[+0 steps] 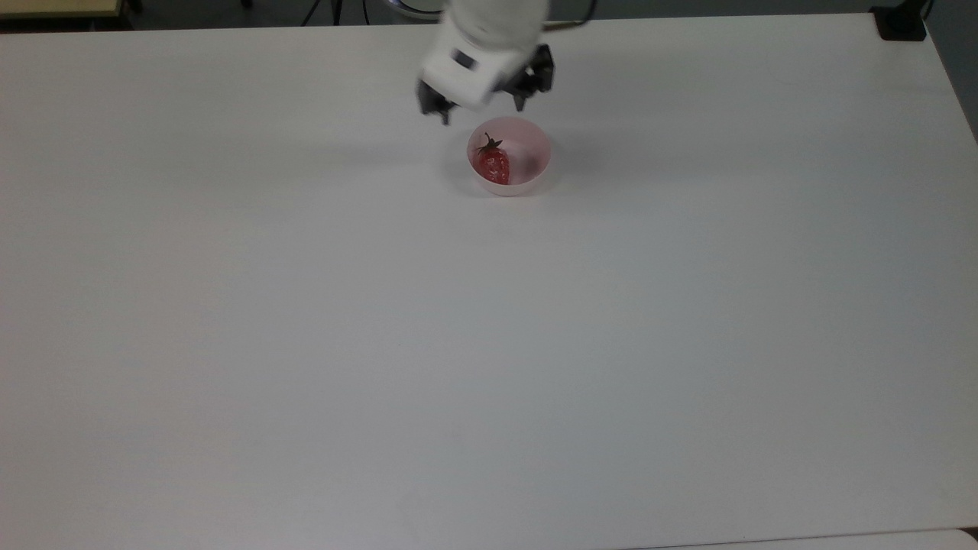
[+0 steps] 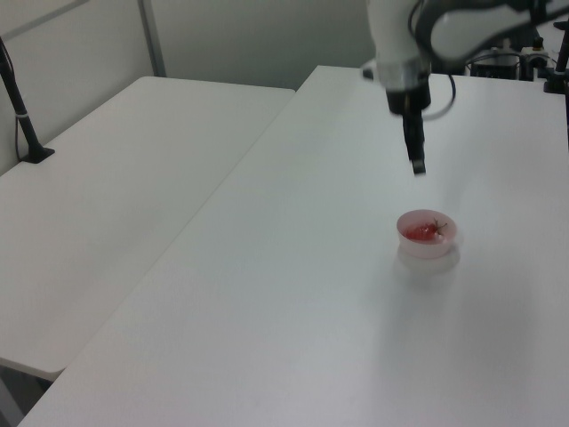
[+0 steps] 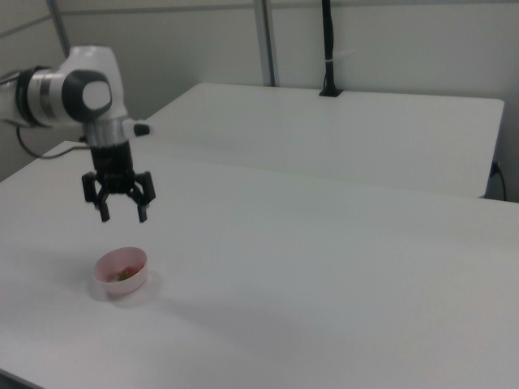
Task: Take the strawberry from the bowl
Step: 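Move the gripper over the pink bowl and lower onto the strawberry, then close the gripper around the red strawberry inside the bowl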
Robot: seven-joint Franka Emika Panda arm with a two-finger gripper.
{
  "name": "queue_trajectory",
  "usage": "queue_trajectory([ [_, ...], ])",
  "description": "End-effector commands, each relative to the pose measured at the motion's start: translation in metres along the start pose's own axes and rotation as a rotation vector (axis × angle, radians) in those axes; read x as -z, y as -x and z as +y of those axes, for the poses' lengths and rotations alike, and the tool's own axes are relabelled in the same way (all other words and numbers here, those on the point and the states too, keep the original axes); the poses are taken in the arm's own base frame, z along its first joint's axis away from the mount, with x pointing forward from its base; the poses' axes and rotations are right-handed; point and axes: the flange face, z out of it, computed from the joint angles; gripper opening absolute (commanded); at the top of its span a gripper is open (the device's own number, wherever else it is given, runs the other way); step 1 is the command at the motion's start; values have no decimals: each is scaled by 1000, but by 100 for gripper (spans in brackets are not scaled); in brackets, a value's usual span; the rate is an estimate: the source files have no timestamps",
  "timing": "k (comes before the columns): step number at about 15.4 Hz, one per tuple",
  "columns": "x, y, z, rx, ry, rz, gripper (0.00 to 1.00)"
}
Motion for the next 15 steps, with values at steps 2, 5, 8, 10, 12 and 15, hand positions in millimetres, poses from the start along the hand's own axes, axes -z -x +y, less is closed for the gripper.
queue_trajectory([
  [2, -68, 8, -36, 194, 64, -24, 84],
  [5, -88, 6, -38, 227, 68, -38, 76],
  [8, -112, -3, -53, 263, 98, -35, 72],
  [10, -127, -9, -58, 268, 114, -39, 72],
  [12, -136, -14, -59, 273, 119, -36, 71],
  [15, -140, -16, -60, 279, 127, -35, 71],
])
